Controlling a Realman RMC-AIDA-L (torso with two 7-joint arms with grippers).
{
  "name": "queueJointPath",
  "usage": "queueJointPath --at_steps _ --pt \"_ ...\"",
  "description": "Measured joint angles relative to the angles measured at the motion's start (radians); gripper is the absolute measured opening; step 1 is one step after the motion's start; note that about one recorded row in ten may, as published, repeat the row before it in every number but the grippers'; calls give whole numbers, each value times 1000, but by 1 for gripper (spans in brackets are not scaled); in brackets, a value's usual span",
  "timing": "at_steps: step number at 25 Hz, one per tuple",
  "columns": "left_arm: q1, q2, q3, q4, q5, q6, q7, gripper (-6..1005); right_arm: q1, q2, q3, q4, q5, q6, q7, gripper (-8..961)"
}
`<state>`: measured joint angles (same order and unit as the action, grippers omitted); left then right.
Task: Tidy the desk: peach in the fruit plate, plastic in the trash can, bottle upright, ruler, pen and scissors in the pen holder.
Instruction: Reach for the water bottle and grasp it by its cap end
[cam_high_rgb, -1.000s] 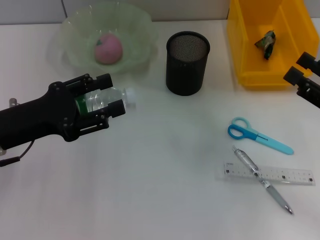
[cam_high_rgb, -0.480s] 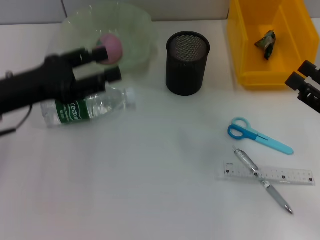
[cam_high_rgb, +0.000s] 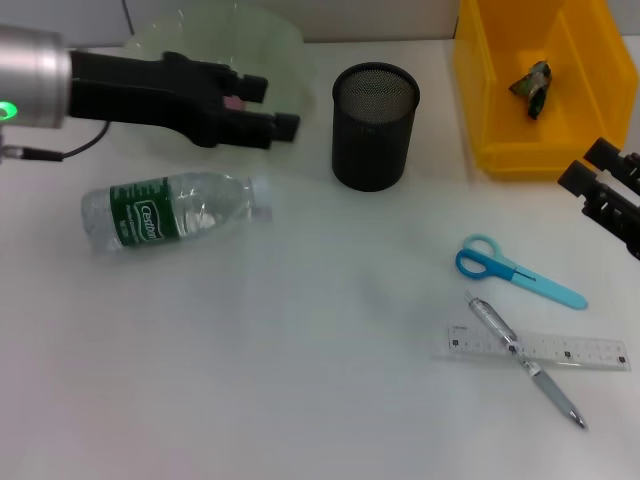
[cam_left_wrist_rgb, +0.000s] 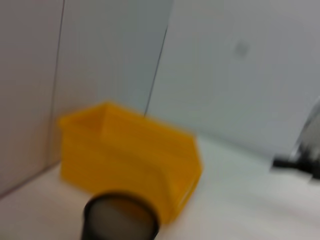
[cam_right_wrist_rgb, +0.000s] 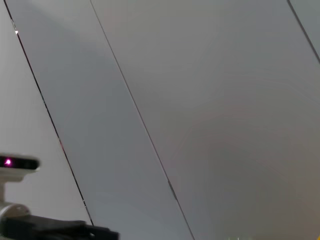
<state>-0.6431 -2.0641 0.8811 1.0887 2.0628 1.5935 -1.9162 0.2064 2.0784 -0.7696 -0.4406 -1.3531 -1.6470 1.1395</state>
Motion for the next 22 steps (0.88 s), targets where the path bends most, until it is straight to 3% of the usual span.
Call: queueJointPath --at_steps 6,14,22 --pt "-70 -6 135 19 165 -66 -63 713 1 0 -1 42 0 -7 -30 695" --pt "-67 -9 335 25 269 -244 -122 713 11 0 -5 78 2 -8 -56 695" --pt "-66 -11 450 -20 355 -347 -164 713 32 0 -10 86 2 -3 -57 696"
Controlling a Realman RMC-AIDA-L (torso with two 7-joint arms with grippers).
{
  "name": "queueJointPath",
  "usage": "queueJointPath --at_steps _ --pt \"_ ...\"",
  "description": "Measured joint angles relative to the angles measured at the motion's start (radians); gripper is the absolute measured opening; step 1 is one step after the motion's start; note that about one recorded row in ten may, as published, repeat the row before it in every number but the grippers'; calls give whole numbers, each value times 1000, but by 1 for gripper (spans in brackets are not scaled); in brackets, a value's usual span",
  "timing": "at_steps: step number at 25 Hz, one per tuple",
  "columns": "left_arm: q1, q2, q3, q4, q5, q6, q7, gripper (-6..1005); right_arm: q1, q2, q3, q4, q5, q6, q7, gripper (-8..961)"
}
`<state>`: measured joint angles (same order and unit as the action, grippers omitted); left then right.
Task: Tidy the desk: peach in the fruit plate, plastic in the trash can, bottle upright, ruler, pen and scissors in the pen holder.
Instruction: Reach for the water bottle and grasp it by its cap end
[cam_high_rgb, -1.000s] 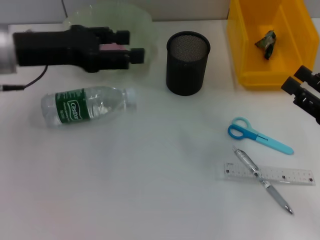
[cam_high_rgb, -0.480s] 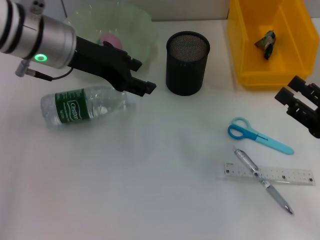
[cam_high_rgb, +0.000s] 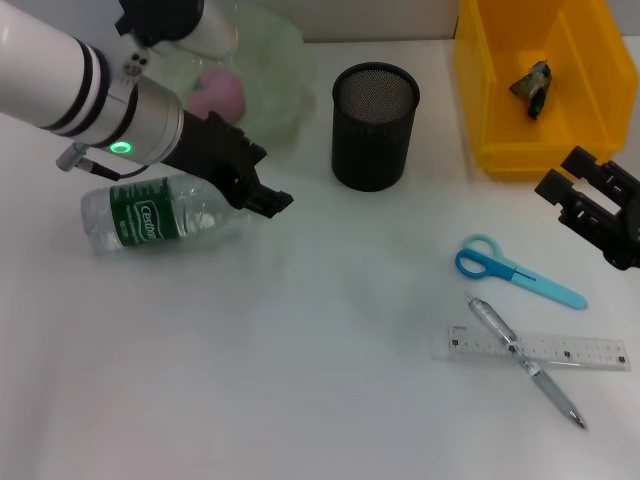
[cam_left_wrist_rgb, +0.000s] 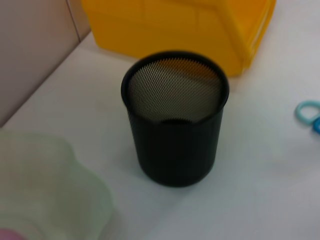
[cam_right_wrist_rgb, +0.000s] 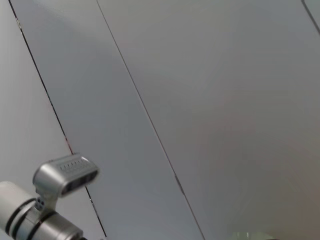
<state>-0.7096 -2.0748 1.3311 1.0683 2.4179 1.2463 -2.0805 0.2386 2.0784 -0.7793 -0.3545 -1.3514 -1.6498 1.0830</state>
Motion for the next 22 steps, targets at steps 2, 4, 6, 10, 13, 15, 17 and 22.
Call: queueJointPath --at_steps 2,4,6,10,13,15,17,22 --pt "-1 -1 17 -14 14 -29 -13 713 13 0 0 10 0 1 0 696" --pt "-1 -1 21 -15 18 -36 -17 713 16 0 0 13 0 1 0 697" --pt "-2 -1 27 -16 24 -45 -22 714 22 0 0 15 0 4 0 698" --pt "-9 -1 47 -23 50 -54 -22 714 28 0 0 16 0 15 0 696" --pt "-15 -2 61 -40 62 -71 -23 714 32 0 0 17 -1 18 0 696" --pt "-20 -3 68 -52 65 -92 -28 714 33 0 3 17 -1 18 0 696" --pt "-21 -4 72 -58 68 -106 -36 714 34 0 6 17 -1 20 0 696" --pt "-23 -4 93 -62 84 -113 -40 714 37 0 4 17 -2 31 0 696"
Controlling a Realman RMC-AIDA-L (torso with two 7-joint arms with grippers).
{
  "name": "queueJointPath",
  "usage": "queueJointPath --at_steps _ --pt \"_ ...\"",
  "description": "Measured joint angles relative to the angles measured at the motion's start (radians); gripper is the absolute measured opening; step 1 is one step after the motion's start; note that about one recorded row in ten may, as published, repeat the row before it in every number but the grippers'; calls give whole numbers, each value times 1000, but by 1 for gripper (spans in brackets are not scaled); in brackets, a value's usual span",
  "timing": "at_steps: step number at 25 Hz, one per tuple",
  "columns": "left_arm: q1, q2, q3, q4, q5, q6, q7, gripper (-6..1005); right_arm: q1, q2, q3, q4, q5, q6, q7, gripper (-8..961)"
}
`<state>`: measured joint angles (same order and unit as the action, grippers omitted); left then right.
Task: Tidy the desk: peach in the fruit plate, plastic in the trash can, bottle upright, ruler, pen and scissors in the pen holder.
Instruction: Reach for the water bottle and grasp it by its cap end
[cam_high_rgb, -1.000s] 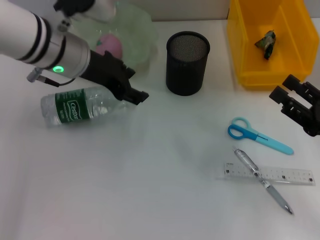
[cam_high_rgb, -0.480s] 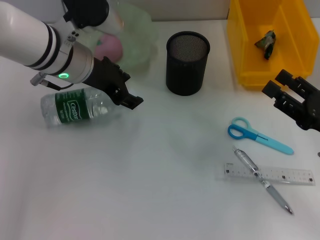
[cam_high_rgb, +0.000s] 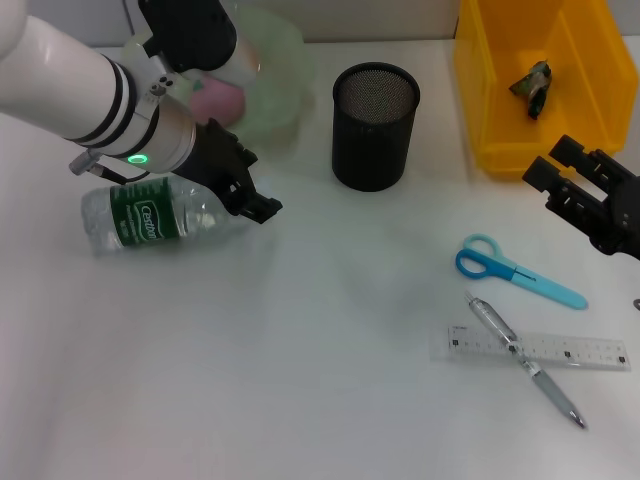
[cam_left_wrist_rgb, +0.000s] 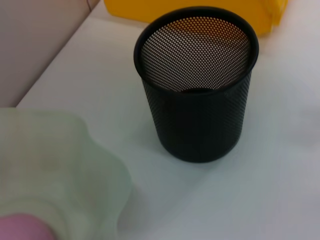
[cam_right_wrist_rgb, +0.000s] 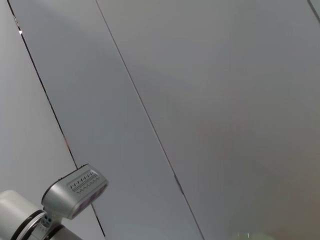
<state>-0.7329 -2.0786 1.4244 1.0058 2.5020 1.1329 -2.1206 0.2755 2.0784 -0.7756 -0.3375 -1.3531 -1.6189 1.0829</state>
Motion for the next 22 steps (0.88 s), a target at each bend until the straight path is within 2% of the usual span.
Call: queueJointPath --at_steps 5,22 --pt "-31 0 46 0 61 7 -45 714 13 0 -3 -2 0 4 0 696" --pt "-64 -2 81 -51 95 -3 -87 713 16 -2 -4 0 0 8 0 696"
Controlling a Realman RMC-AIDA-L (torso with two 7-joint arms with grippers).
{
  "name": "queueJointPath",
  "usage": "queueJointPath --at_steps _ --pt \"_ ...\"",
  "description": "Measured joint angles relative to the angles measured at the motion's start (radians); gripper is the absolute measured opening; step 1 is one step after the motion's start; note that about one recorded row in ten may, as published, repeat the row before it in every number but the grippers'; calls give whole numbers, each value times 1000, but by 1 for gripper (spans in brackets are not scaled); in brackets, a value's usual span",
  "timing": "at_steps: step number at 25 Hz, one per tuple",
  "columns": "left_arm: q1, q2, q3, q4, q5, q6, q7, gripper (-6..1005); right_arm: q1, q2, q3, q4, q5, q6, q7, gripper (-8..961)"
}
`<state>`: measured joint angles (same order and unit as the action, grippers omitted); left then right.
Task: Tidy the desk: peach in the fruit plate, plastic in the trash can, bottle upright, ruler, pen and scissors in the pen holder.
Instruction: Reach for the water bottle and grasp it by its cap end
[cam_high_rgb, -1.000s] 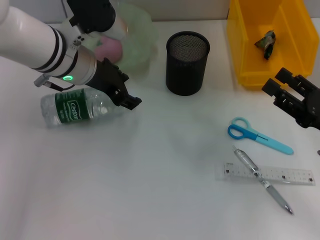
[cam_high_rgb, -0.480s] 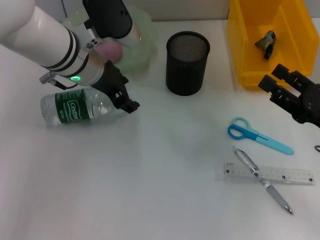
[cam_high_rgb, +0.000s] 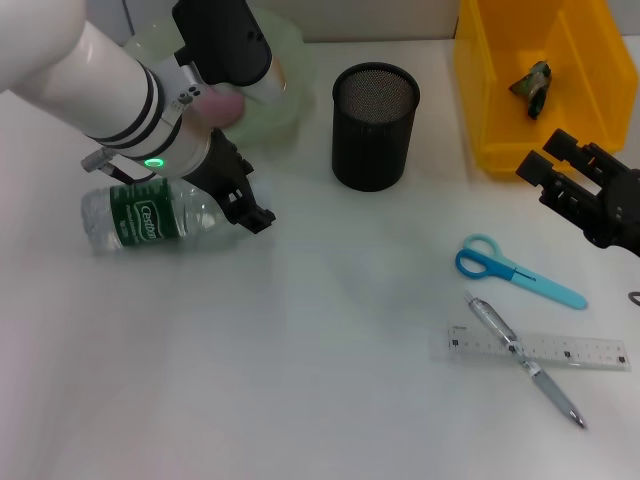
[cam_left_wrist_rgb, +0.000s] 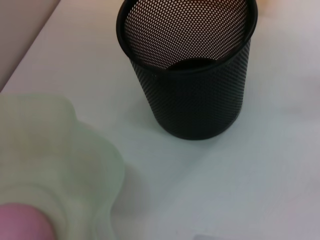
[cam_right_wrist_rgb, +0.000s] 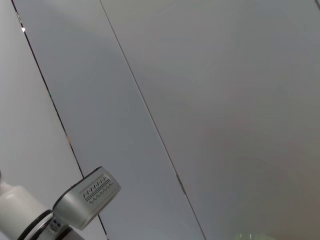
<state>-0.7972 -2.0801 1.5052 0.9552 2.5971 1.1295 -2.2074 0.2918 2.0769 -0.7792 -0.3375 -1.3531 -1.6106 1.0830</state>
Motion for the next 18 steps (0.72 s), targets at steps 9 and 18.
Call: queueJointPath --at_steps 9,18 --pt "-10 0 2 -47 -1 -34 0 713 1 0 0 0 0 -3 0 696" --pt "-16 0 4 -61 -4 -48 5 712 0 0 0 0 0 -10 9 695"
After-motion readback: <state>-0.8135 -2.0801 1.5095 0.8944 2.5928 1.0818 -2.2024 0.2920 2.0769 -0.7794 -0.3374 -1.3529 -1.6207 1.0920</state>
